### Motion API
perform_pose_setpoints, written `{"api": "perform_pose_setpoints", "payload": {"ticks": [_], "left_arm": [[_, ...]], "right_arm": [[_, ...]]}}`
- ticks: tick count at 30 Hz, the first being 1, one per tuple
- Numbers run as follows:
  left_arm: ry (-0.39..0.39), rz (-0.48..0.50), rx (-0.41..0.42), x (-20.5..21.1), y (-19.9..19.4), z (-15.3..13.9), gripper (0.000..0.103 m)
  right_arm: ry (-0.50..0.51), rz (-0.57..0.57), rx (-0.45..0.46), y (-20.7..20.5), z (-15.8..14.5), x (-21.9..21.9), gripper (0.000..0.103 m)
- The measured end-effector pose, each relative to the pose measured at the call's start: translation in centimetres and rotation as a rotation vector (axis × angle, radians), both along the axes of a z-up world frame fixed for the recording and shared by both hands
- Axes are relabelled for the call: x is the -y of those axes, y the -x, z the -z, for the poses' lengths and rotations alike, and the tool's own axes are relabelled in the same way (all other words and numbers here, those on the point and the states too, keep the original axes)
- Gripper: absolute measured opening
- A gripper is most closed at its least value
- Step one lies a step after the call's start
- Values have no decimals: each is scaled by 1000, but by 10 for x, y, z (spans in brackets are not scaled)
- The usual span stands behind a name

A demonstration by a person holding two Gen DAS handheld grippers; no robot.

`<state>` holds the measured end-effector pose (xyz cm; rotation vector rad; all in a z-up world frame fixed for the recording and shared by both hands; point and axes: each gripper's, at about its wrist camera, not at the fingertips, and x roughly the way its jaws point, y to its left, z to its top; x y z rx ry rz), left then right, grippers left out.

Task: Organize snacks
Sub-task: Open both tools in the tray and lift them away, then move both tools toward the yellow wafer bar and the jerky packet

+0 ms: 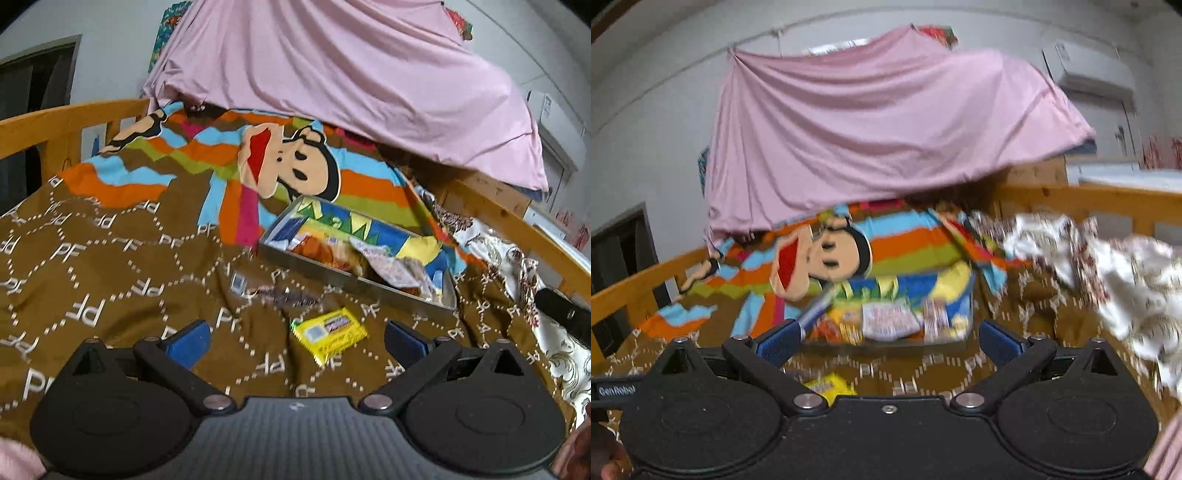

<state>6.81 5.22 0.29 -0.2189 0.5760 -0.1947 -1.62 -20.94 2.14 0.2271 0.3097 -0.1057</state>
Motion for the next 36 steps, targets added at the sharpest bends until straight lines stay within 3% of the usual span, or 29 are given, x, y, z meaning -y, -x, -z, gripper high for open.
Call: {"api": "perform_pose_setpoints", "payload": {"ticks": [12, 18, 21, 25, 29, 32, 36], "left_arm": [[-27, -23, -67, -1, 10, 10, 102], [-31, -27, -58, 0, 13, 10, 102], [-24, -18, -92, -1, 6, 12, 102], [-38, 45, -166, 6, -10, 18, 102], [-59, 126, -188, 12, -31, 19, 102], [-137, 86, -136, 15, -50, 19, 102], [-338, 42, -15, 22, -80, 24, 102]], "right_arm": [[4, -77, -310, -22, 41, -26, 102], [14, -84, -320, -24, 43, -33, 102], [6, -74, -314, -22, 42, -30, 102], [-8, -52, -324, -25, 43, -25, 102], [-15, -32, -347, -31, 47, -23, 102], [-11, -26, -375, -37, 53, -25, 102], [14, -53, -423, -50, 64, -34, 102]]}}
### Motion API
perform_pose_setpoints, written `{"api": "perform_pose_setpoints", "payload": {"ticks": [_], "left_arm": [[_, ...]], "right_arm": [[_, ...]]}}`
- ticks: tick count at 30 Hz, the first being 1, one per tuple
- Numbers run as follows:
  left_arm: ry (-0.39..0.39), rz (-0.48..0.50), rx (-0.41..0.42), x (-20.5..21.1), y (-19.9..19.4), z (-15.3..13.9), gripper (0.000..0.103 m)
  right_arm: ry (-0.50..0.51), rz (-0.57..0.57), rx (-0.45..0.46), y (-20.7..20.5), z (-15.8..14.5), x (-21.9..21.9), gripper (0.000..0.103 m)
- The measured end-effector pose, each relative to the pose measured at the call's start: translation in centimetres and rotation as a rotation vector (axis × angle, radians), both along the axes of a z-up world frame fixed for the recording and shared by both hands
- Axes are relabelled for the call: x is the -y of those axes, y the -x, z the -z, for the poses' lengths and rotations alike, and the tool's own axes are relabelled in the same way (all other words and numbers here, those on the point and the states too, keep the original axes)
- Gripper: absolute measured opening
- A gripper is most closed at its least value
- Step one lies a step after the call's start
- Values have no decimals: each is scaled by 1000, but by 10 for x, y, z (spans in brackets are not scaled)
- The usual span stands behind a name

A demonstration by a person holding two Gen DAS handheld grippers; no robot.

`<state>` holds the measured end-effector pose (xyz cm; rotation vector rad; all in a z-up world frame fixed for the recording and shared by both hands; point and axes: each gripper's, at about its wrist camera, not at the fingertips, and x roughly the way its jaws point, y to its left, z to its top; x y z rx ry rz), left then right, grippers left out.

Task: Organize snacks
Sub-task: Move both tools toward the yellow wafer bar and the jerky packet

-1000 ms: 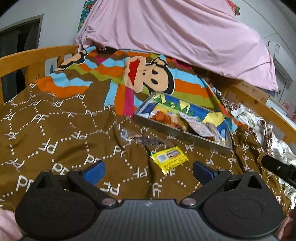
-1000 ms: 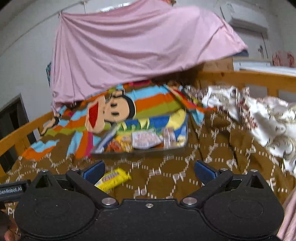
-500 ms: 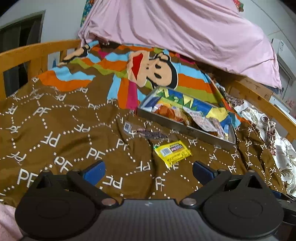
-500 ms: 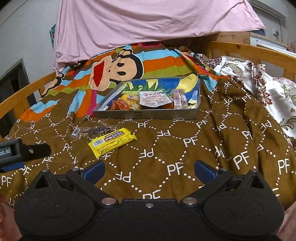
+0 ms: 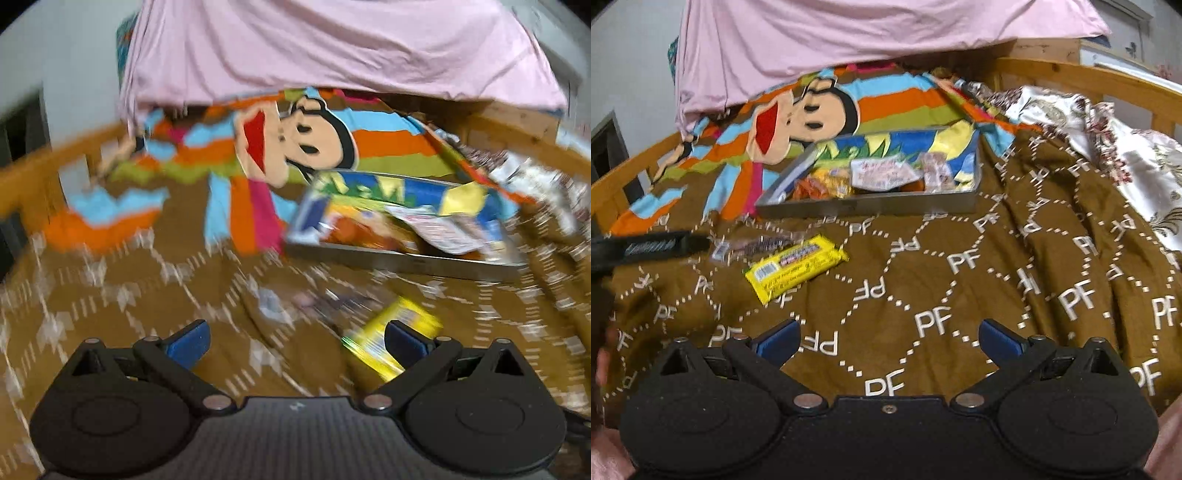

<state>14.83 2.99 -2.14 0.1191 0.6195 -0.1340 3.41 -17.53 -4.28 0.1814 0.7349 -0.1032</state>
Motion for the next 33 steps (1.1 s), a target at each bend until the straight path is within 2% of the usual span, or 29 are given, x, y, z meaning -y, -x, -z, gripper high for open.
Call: {"api": "perform_pose_setpoints", "payload": {"ticks": [2, 4, 7, 15, 20, 23, 26, 29, 33], "left_arm": [[-63, 41, 16, 3, -19, 5, 102], [-67, 83, -10, 3, -39, 10, 102], [-11, 115, -55, -1, -67, 20, 102], [102, 45, -112, -16, -116, 42, 102], [193, 41, -163, -31, -134, 46, 102], [236, 36, -183, -40, -142, 48, 102], [288, 21, -198, -48, -149, 50, 102], [343, 18, -215, -51, -153, 53, 102], [343, 68, -255, -45, -156, 58, 102]], "right_arm": [[25, -23, -15, -9, 5, -7, 102], [53, -49, -26, -20, 10, -14, 102], [82, -74, -25, -34, 15, -22, 102], [79, -114, -1, -87, 25, -51, 102], [-23, -47, 33, -129, 28, -63, 102], [-85, 0, 14, -150, 37, -68, 102], [-63, 44, -17, -159, 49, -75, 102], [-21, 21, -14, -156, 55, -75, 102], [56, 2, -19, -144, 56, -68, 102]]}}
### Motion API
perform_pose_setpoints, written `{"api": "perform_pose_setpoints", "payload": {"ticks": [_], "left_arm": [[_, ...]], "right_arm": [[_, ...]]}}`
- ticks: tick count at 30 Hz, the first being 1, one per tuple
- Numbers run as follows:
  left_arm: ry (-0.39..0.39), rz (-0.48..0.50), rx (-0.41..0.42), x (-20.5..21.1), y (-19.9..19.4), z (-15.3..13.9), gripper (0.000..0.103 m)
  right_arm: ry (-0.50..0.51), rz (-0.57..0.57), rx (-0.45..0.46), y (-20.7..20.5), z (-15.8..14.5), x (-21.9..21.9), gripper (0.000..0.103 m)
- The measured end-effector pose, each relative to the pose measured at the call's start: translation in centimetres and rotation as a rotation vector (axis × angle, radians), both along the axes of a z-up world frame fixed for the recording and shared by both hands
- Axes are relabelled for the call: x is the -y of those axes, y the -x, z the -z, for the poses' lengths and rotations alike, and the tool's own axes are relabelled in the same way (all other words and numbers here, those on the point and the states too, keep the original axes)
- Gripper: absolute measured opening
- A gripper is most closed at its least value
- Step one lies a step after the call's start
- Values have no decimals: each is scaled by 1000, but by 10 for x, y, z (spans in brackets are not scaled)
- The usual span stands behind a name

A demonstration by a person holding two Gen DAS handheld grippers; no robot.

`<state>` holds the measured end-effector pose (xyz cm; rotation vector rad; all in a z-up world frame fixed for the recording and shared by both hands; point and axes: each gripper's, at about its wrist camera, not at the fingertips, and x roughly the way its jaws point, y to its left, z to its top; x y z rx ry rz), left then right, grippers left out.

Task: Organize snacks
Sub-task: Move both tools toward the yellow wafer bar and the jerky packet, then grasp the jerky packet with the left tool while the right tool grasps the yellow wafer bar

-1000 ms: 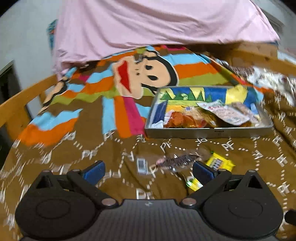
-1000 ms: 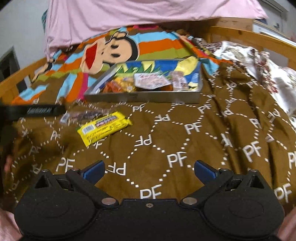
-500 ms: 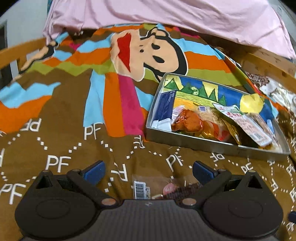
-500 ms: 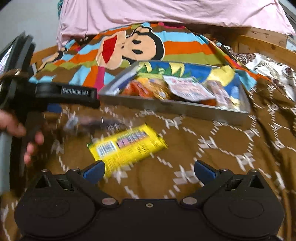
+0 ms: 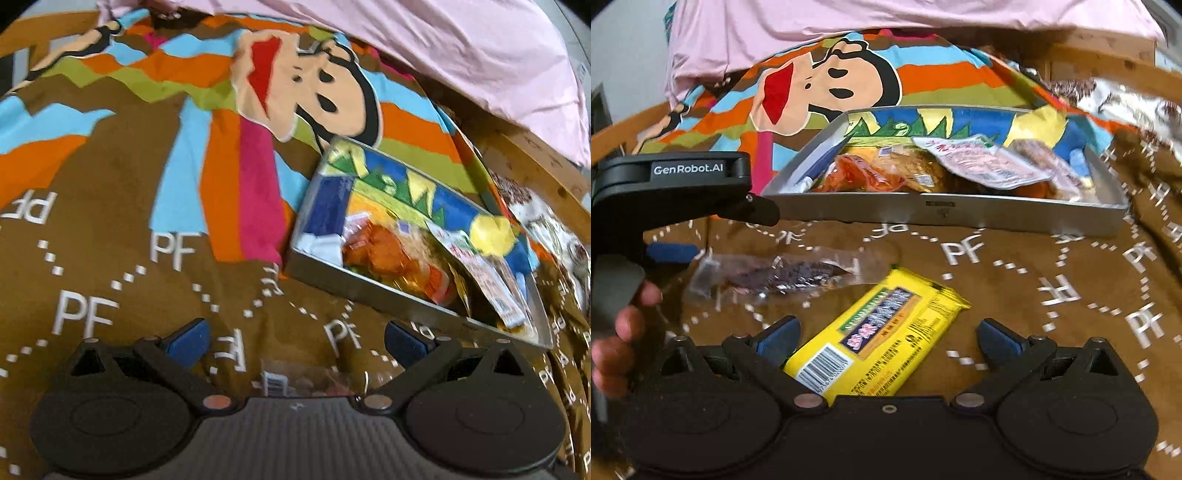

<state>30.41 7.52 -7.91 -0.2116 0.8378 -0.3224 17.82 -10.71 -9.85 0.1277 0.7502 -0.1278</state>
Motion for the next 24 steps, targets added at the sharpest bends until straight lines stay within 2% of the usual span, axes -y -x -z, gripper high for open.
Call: {"api": "perform_pose_setpoints", "payload": {"ticks": [6, 9, 13, 16, 19, 24], "left_arm": [[-72, 146, -7, 19, 11, 0, 102], [-73, 237, -30, 29, 21, 1, 102], [-172, 346, -19, 49, 38, 0, 102], [-247, 446, -20, 61, 53, -2, 102], [-288, 485, 3, 66, 63, -4, 102], [-309, 442, 55, 63, 56, -8, 102]], "right_arm": [[43, 32, -50, 22, 0, 32, 102], [54, 63, -83, 32, 0, 50, 102], [43, 121, -83, 39, -1, 73, 102], [39, 116, -81, 38, 0, 76, 102], [82, 60, -94, 33, 1, 72, 102], [136, -89, -175, 13, -7, 74, 102]]}}
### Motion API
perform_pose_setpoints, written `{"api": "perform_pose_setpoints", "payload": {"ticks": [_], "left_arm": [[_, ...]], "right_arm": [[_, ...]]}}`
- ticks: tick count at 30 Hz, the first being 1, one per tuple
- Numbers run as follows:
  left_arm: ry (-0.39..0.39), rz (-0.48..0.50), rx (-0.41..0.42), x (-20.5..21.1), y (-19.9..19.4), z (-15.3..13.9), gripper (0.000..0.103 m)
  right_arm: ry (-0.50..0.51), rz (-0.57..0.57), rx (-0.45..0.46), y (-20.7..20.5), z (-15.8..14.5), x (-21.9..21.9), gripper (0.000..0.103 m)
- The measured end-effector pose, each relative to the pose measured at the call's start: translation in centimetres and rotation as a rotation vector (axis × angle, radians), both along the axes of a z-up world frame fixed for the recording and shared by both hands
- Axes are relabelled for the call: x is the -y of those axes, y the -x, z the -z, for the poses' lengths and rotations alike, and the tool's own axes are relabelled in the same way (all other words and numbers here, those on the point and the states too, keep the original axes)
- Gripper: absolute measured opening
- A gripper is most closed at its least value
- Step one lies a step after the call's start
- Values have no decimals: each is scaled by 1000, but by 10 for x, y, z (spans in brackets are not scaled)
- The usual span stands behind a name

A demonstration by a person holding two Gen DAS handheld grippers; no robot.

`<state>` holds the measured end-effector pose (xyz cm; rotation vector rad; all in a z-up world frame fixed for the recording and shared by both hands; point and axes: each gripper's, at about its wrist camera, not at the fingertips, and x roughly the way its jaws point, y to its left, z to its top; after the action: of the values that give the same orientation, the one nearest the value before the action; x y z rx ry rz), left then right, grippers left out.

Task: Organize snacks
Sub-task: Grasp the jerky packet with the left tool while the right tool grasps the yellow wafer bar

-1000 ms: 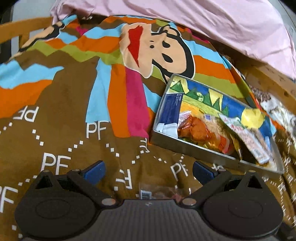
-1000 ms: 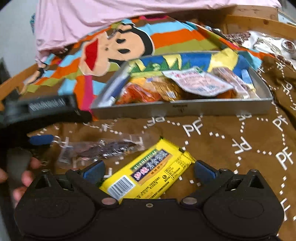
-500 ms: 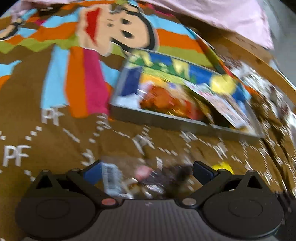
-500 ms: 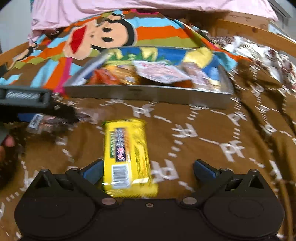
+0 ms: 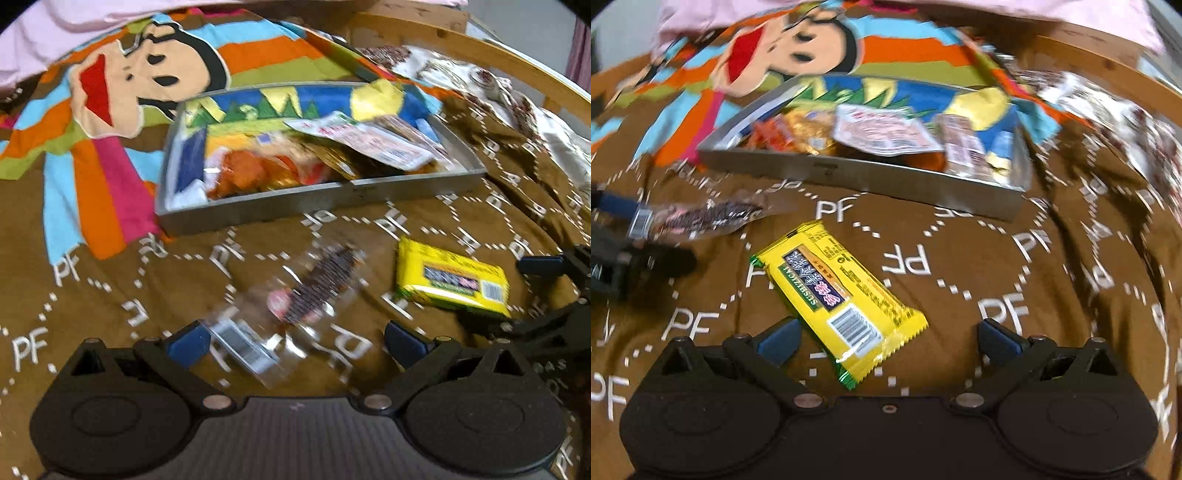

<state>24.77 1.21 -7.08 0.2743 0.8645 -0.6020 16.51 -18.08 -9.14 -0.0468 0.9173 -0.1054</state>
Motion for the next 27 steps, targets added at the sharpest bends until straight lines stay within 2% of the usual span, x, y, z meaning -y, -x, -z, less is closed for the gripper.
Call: {"api": "perform_pose_setpoints", "payload": {"ticks": [5, 10, 12, 14, 16, 17, 20, 22, 24, 27], "left_arm": [[11, 17, 22, -1, -12, 6, 102], [16, 70, 40, 7, -16, 11, 102], [18, 80, 57, 12, -17, 11, 102], [28, 84, 64, 15, -19, 11, 102], [42, 79, 52, 19, -22, 12, 91], [45, 71, 35, 20, -23, 13, 83], [47, 28, 24, 21, -21, 15, 78], [32, 23, 21, 23, -17, 13, 73], [0, 14, 16, 25, -13, 11, 67], [-12, -23, 1, 26, -6, 8, 58]], "right_arm": [[11, -169, -113, -27, -8, 2, 102], [47, -339, -127, -37, -5, -1, 102], [31, -349, -111, -38, -1, 2, 102], [-26, -295, -84, -37, 1, 7, 102], [-59, -241, -59, -36, 1, 9, 100], [-57, -232, -49, -34, 0, 7, 97], [-40, -260, -26, -24, -3, -2, 82], [-31, -269, -9, -17, -5, -7, 69], [-30, -261, -1, -12, -6, -10, 63], [-46, -241, 1, -7, -6, -8, 60]]}}
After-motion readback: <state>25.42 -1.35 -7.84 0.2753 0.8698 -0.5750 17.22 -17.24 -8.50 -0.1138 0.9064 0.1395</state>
